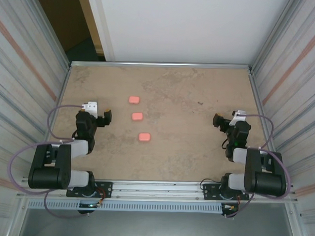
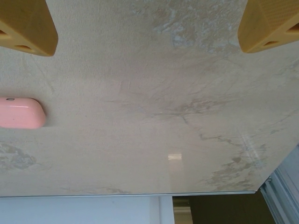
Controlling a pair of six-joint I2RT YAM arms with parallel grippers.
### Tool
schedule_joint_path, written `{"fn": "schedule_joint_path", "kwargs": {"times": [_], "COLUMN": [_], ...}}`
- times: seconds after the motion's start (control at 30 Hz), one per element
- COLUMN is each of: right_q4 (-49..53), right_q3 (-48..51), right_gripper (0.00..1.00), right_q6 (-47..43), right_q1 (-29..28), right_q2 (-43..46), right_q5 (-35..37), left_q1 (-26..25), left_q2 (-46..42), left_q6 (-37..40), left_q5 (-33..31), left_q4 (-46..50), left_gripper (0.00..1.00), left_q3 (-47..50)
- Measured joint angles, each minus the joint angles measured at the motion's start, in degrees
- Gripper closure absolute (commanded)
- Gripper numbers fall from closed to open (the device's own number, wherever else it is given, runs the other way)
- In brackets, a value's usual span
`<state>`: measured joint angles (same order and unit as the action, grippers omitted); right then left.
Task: Insert the wireless bluetooth earbuds into the charging case
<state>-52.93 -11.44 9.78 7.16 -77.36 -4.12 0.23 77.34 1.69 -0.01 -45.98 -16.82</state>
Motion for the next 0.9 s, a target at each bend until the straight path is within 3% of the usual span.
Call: {"fn": "schedule_joint_path", "kwargs": {"times": [0.2, 0.37, 0.63, 0.9], "right_q4": [-7.6, -8.2, 1.9, 6.3], "right_q3": [0.0, -0.8, -11.2, -11.7], "right_gripper": [0.01, 0.01, 0.01, 0.01], "right_q6": [0.0, 0.0, -2.0, -3.0], "right_q1": [0.0, 0.0, -2.8, -3.4], "right_q2": [-9.1, -10.1, -10.5, -10.6], "right_q5": [-2.0, -2.7, -1.5, -0.6], "left_q1": [0.2, 0.2, 0.2, 0.2], "left_q2": [6.4, 8.3, 9.0, 9.0], "left_q6": [0.0, 0.0, 0.3, 0.7], "left_q5": [2.6, 4.2, 6.1, 6.4], "left_q4": [-7.4, -9.2, -3.0, 0.0], "left_gripper": [0.01, 0.01, 0.01, 0.01], "left_q3": [0.8, 0.9, -5.3, -6.0]}}
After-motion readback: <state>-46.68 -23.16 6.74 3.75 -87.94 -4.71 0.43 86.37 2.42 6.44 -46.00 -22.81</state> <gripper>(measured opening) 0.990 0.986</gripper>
